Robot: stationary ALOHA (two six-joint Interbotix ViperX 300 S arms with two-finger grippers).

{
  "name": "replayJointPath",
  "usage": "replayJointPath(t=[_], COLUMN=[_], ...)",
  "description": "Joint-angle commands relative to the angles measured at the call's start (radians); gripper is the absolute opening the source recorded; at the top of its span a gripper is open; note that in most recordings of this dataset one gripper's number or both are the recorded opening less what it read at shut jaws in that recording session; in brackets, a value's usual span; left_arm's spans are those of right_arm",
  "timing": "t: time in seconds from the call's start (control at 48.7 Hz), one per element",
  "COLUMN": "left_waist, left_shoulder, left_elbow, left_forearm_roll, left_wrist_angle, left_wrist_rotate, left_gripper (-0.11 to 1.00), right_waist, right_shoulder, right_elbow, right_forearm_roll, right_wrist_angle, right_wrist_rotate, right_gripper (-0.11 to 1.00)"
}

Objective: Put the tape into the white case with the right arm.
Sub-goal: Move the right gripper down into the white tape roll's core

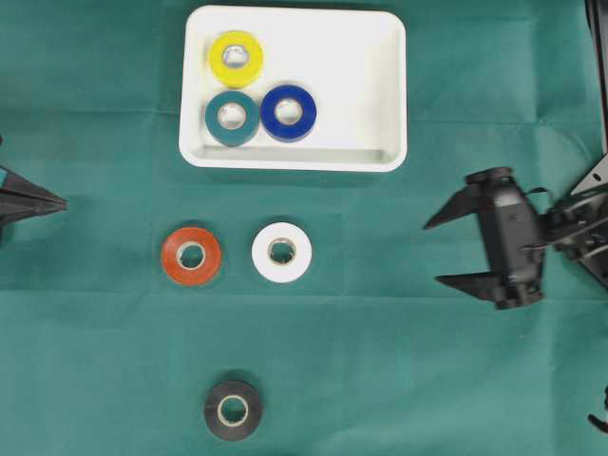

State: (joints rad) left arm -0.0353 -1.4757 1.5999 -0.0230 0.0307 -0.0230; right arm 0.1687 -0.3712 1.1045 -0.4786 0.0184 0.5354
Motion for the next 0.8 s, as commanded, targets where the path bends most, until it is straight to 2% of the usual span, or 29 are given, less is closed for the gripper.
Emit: replayJointPath(t=[0.0,0.452,0.781], left_waist=[0.003,0.003,0.005], left_shoulder=[0.011,0.012,0.011], left_elbow=[-0.015,-0.017,-0.017], left_forearm_roll=[-0.002,-0.002,-0.002], left_wrist_angle=[-0.005,-0.005,-0.005], left_wrist_rotate=[0.002,0.002,0.002], left_gripper=[0.01,0.01,0.01], right_waist=[0.002,0.000,-0.003], right_shoulder=[0.074,0.380,0.515], right_elbow=[-0.080,-0.403,-0.569], right_forearm_roll=[-0.006,-0.107,-0.114], right_wrist_angle=[-0.009,-0.008,-0.008], right_wrist_rotate=[-0.002,-0.006,-0.003], right_gripper=[0.65,0.65,0.65])
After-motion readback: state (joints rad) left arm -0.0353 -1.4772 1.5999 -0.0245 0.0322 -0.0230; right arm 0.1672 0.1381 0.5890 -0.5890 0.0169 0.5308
